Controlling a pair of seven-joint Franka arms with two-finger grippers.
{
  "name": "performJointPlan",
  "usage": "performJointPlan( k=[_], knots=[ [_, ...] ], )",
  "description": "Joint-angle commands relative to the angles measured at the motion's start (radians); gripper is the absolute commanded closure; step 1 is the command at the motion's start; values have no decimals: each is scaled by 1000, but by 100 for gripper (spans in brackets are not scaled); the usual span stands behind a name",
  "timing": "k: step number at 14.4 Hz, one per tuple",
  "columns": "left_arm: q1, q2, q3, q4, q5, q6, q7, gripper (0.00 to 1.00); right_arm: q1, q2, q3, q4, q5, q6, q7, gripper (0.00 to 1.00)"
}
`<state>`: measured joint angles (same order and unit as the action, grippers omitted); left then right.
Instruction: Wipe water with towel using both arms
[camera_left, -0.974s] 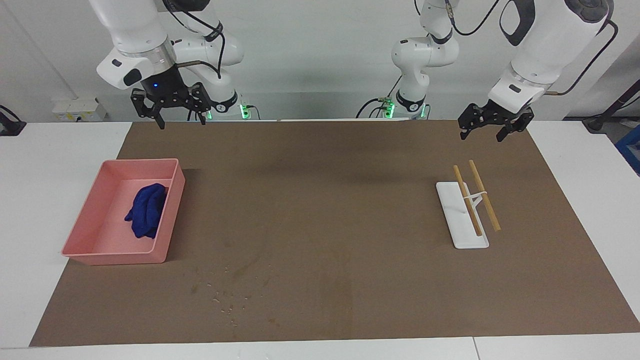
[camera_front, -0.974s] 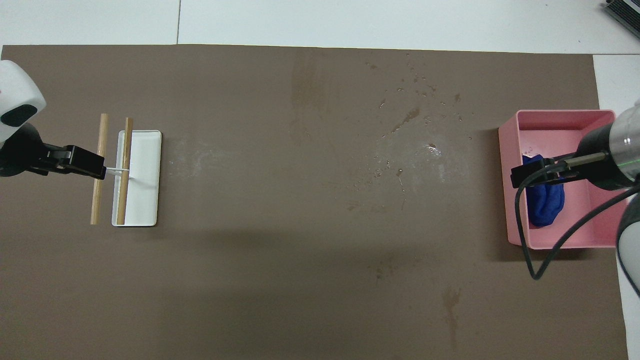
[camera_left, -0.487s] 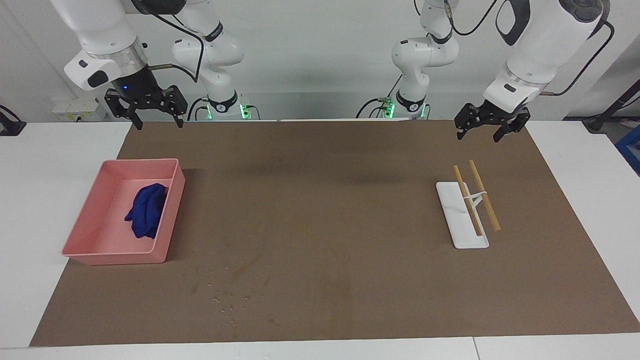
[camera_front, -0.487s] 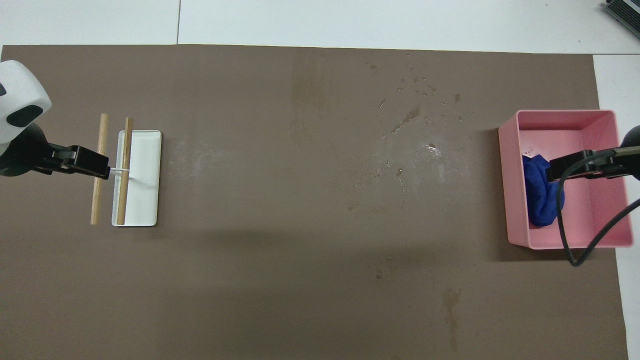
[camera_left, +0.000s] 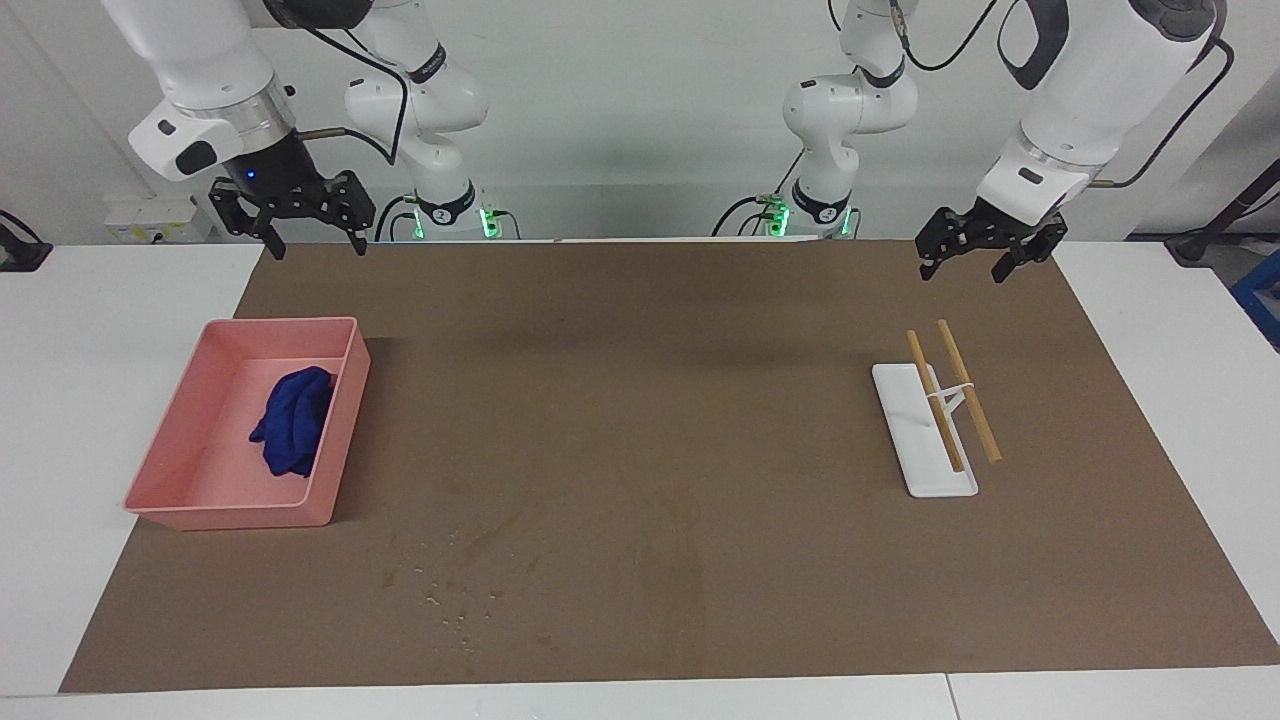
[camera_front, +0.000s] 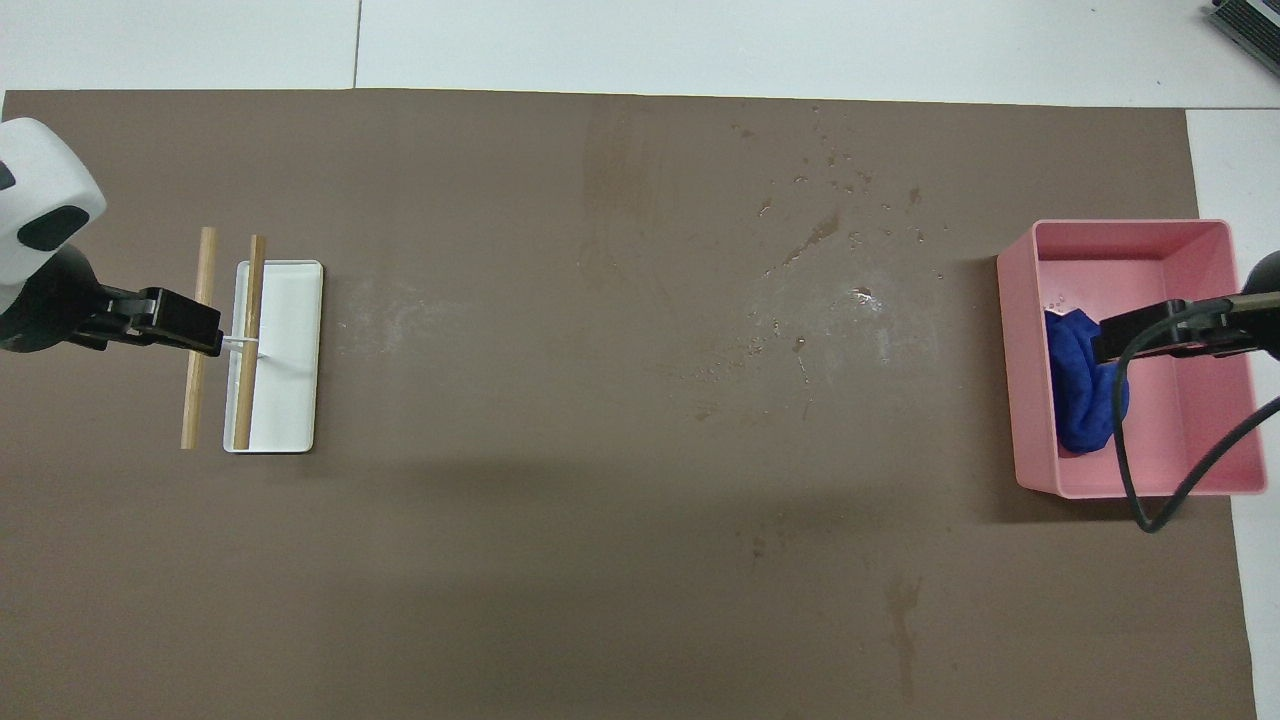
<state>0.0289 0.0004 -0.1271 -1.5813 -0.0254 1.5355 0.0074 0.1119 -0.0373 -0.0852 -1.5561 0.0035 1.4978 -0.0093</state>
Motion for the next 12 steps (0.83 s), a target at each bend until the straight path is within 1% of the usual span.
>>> performJointPlan(
  k=[1,4,6,12],
  knots=[
    [3,-14,-8,24,-10,-12,-6,0,2,0,-1,4,10,-2,-11,0],
    [9,-25,-8,4,-11,-11,-6,0,2,2,-1,4,10,-2,-15,0],
    [8,-46,-8,-35,-10,-9,-9,0,2,2,-1,2,10,5,-15,0],
    [9,-48,-8,-36,-10,-11,-11,0,6,2,-1,1,10,9,-15,0]
  ],
)
